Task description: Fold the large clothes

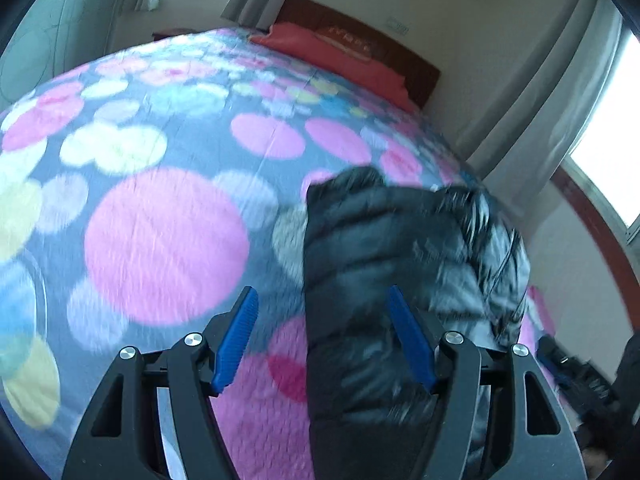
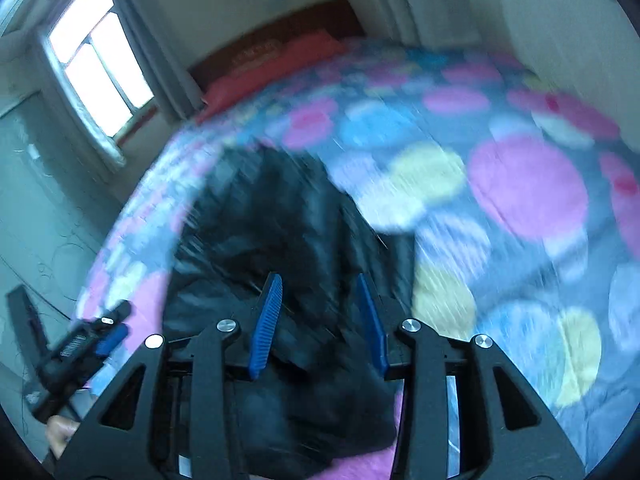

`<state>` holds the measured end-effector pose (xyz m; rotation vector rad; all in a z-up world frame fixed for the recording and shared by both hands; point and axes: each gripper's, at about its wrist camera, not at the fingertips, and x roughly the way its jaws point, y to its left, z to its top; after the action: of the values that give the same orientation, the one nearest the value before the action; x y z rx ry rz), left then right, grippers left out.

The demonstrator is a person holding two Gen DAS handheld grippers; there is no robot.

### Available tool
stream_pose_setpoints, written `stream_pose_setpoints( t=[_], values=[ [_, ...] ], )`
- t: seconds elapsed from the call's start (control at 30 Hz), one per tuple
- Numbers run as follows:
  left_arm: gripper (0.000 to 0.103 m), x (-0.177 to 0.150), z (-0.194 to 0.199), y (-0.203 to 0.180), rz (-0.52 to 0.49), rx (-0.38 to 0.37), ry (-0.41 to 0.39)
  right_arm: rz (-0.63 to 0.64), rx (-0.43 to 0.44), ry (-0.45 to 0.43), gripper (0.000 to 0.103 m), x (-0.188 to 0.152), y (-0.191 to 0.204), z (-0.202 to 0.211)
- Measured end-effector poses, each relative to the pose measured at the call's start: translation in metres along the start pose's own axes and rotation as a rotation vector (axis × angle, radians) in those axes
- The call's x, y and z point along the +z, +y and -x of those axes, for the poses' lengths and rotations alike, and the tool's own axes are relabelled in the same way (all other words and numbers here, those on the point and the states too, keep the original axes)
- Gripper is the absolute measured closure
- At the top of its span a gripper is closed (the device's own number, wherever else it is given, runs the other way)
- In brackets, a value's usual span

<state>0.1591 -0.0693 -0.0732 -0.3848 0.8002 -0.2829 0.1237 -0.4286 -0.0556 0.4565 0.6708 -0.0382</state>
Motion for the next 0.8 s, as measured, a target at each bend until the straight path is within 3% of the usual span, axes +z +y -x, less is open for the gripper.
stream_pose_setpoints(
  t=[0.13,0.27,0.43,0.47,0.8],
  values=[
    [0.035,0.024,-0.006,-0.014,0.008,-0.047,-0.025,0.080,0.063,-0.031,0.064,0.035,0.032,-0.013],
    [0.036,0.031,-0.033,-0.025,0.013,-0.064,0.018,0.108,0.085,0.023,0.065,0.049,0.035,-0.053],
    [0.035,0.016,-0.076,-0.020,0.095,-0.061,0.135,0.066,0.011,0.099,0.082,0.038,0.013,-0.090],
    [0.031,0.013,-0.081,-0.018,0.111,-0.056,0.144,0.049,0.009,0.109,0.085,0.034,0.007,-0.096],
    [0.025,-0.008,-0.101,-0.030,0.008,0.059,0.109,0.023,0.005,0.083,0.093,0.000,-0.015,-0.129]
  ],
)
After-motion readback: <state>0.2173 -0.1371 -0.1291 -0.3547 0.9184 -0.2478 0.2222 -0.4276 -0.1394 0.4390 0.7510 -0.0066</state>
